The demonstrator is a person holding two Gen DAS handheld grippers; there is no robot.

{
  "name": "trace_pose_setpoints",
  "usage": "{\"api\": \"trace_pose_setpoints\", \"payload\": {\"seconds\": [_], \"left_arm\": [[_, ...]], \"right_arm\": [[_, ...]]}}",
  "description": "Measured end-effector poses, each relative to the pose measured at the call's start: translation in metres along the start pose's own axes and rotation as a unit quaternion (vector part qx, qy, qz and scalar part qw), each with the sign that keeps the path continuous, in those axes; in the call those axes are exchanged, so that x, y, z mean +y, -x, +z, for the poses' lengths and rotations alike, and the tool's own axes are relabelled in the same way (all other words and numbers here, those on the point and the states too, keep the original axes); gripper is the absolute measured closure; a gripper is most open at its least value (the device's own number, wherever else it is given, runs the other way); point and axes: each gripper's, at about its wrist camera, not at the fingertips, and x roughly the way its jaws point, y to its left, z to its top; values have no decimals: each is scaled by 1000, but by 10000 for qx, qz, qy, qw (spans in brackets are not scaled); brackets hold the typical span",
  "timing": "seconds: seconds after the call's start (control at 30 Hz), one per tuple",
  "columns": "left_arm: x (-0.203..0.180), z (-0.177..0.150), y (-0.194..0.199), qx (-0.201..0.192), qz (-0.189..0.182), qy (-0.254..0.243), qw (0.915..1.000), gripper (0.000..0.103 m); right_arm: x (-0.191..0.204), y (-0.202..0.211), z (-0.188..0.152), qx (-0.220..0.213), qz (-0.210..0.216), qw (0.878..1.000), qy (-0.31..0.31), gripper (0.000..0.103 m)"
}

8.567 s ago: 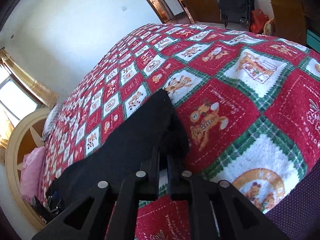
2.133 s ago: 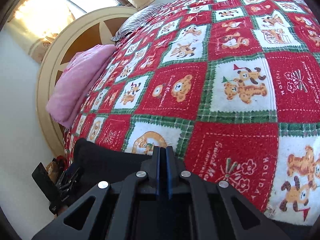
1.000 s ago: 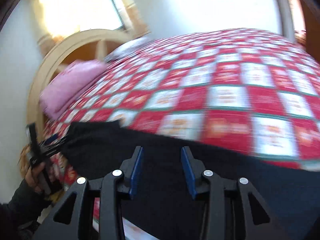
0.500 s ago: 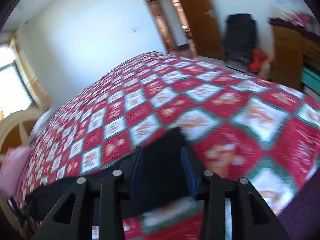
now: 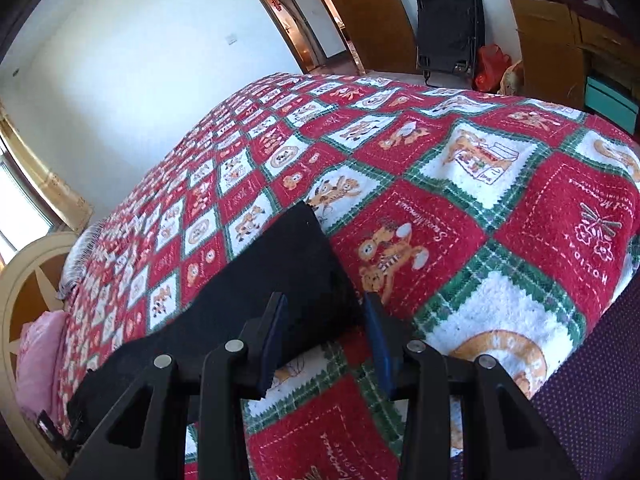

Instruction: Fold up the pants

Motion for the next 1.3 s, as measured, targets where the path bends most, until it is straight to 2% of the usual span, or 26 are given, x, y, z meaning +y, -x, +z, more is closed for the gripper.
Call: {"api": "trace_pose_setpoints", "payload": {"seconds": [0.03, 0.17, 0.47, 0.5, 0.53, 0.6, 0.7, 0.83, 1.0, 1.3], "left_arm": [[0, 0, 0, -2, -8, -11, 10000, 0], [2, 1, 1, 38, -18, -43, 10000, 0], [3, -1, 0, 14, -29, 20, 10000, 0], [3, -1, 0, 3, -38, 18, 10000, 0], [3, -1, 0, -4, -42, 15, 10000, 0], [3, -1, -1, -13, -42, 14, 10000, 0], [3, -1, 0, -10, -50, 10, 10000, 0], [3, -1, 0, 3, -59, 3, 10000, 0], [4, 0, -1, 8, -64, 8, 10000, 0], [3, 1, -1, 53, -107, -25, 9999, 0]], "right_arm": [[-1, -2, -1, 47, 146, 9999, -71, 62], [3, -1, -6, 120, -118, 9999, 29, 64], [1, -21, 3, -303, 378, 9988, -116, 66], [2, -23, 3, -277, 432, 9986, -89, 73], [3, -23, 2, -266, 494, 9984, -61, 87], [0, -22, 0, -299, 745, 9967, -137, 90], [3, -14, -2, -497, 793, 9956, -94, 91], [27, 3, -2, -813, 916, 9921, 268, 91], [87, 23, -12, -1044, 1089, 9822, 1117, 91], [178, 24, -41, -787, 1817, 9607, 1945, 91]]}}
